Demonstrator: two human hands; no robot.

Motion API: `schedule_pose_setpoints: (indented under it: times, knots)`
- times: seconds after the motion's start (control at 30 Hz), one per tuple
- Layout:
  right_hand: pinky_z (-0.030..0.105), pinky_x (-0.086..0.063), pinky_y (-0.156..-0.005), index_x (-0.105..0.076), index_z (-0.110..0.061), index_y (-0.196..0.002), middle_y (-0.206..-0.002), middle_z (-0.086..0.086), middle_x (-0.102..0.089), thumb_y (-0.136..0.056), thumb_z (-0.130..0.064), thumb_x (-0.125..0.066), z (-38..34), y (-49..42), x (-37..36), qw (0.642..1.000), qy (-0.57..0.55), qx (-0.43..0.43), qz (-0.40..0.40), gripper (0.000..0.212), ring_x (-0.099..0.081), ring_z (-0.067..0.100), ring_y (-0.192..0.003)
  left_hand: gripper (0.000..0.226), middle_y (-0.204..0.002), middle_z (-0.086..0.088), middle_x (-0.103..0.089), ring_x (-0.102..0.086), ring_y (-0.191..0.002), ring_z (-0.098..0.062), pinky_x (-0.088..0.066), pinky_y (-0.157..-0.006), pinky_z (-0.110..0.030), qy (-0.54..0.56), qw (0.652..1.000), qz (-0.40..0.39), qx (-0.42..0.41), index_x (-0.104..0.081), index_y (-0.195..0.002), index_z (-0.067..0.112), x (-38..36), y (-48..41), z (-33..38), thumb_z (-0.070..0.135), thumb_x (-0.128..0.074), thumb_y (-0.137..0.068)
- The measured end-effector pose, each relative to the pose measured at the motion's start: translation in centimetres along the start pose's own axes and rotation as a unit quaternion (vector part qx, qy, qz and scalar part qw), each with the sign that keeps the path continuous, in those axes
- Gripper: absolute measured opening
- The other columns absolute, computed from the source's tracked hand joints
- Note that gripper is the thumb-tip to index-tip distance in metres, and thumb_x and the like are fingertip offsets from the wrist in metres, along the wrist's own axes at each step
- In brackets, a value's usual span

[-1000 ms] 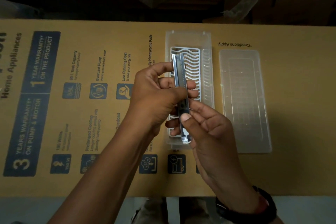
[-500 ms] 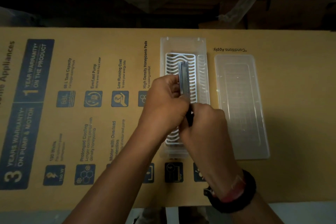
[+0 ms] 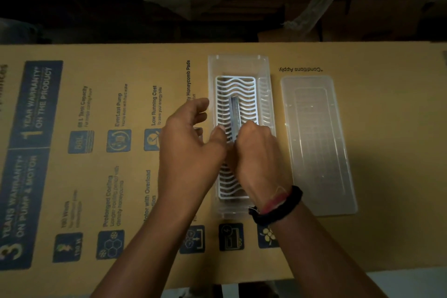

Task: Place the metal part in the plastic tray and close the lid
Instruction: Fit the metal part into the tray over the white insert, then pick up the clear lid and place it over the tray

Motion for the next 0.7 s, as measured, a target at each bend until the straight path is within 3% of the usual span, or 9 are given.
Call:
schedule_pose_setpoints:
  times: [0.1, 0.23, 0.3, 0.4, 0.5, 0.6, 0.7]
  knots:
    - [0.032, -0.049, -0.054, -0.043, -0.02, -0.071, -0.065, -0.004, -0.045, -0.088, -0.011, -0.061, -0.2, -0.1, -0.1, 1.0, 0.01, -0.015, -0.002, 0.026, -0.062, 0.023, -0.068, 0.051, -0.124, 0.002, -0.066, -0.061, -0.113, -0.006, -0.053, -0.097, -0.039, -0.003, 1.0, 0.0, 0.013, -0.059, -0.131, 0.016, 0.3, 0.0, -0.3, 0.01, -0.069, -0.082]
    - [0.023, -0.032, -0.047, -0.037, -0.023, -0.066, -0.06, -0.01, -0.034, -0.089, -0.014, -0.062, -0.3, 0.6, 0.4, 1.0, -0.009, -0.012, -0.012, 0.035, -0.053, 0.018, -0.062, 0.051, -0.125, 0.001, -0.065, -0.06, -0.114, -0.008, -0.052, -0.099, -0.038, -0.004, 1.0, -0.01, 0.018, -0.059, -0.132, 0.017, 0.3, 0.0, -0.5, 0.01, -0.068, -0.082]
    - [0.019, -0.032, -0.047, -0.045, -0.021, -0.069, -0.06, -0.013, -0.034, -0.087, -0.018, -0.065, -0.3, 1.1, 0.7, 1.0, -0.024, -0.014, -0.007, 0.027, -0.059, 0.016, -0.062, 0.05, -0.125, 0.001, -0.065, -0.06, -0.114, -0.008, -0.052, -0.099, -0.037, -0.007, 1.0, -0.009, 0.014, -0.059, -0.131, 0.017, 0.3, -0.2, -0.5, 0.009, -0.068, -0.082]
    - [0.008, -0.032, -0.047, -0.059, -0.018, -0.083, -0.065, -0.017, -0.044, -0.086, -0.03, -0.067, 0.0, 2.4, 1.9, 0.998, -0.041, 0.008, 0.042, 0.015, -0.052, 0.0, -0.056, 0.05, -0.126, 0.002, -0.065, -0.06, -0.113, -0.008, -0.053, -0.098, -0.036, -0.015, 1.0, -0.008, 0.004, -0.06, -0.13, 0.017, 0.3, -0.4, -0.3, 0.009, -0.07, -0.082]
    - [0.017, -0.045, -0.055, -0.065, -0.014, -0.098, -0.075, -0.004, -0.062, -0.088, -0.032, -0.063, 1.8, 3.3, 4.7, 0.99, -0.021, 0.035, 0.138, 0.02, -0.059, 0.011, -0.062, 0.05, -0.126, 0.003, -0.065, -0.059, -0.114, -0.006, -0.052, -0.098, -0.031, -0.017, 1.0, -0.017, -0.008, -0.06, -0.131, 0.018, 0.1, -0.4, -0.1, 0.01, -0.071, -0.082]
    - [0.025, -0.048, -0.063, -0.064, -0.013, -0.105, -0.085, 0.005, -0.068, -0.088, -0.034, -0.061, 6.3, 2.2, 6.7, 0.979, 0.003, -0.02, 0.204, 0.027, -0.061, 0.017, -0.07, 0.05, -0.125, 0.004, -0.064, -0.058, -0.112, -0.006, -0.048, -0.094, -0.021, -0.026, 0.999, -0.027, -0.025, -0.059, -0.131, 0.02, -0.3, -0.5, 0.3, 0.012, -0.07, -0.083]
    - [0.037, -0.049, -0.078, -0.053, -0.005, -0.125, -0.109, 0.018, -0.063, -0.084, -0.039, -0.065, 10.9, 0.7, 5.8, 0.982, 0.028, -0.095, 0.16, 0.054, -0.06, 0.032, -0.097, 0.049, -0.122, 0.008, -0.062, -0.057, -0.11, -0.006, -0.048, -0.093, -0.022, -0.024, 0.999, -0.035, -0.034, -0.06, -0.129, 0.023, -1.0, -0.4, 0.8, 0.015, -0.072, -0.083]
Point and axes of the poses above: each hand's wrist, its own y-axis away from the middle knuckle, its own x-axis out of the back of the hand, z = x × y, the point moved 2 cm from there along -y, towards the middle knuckle
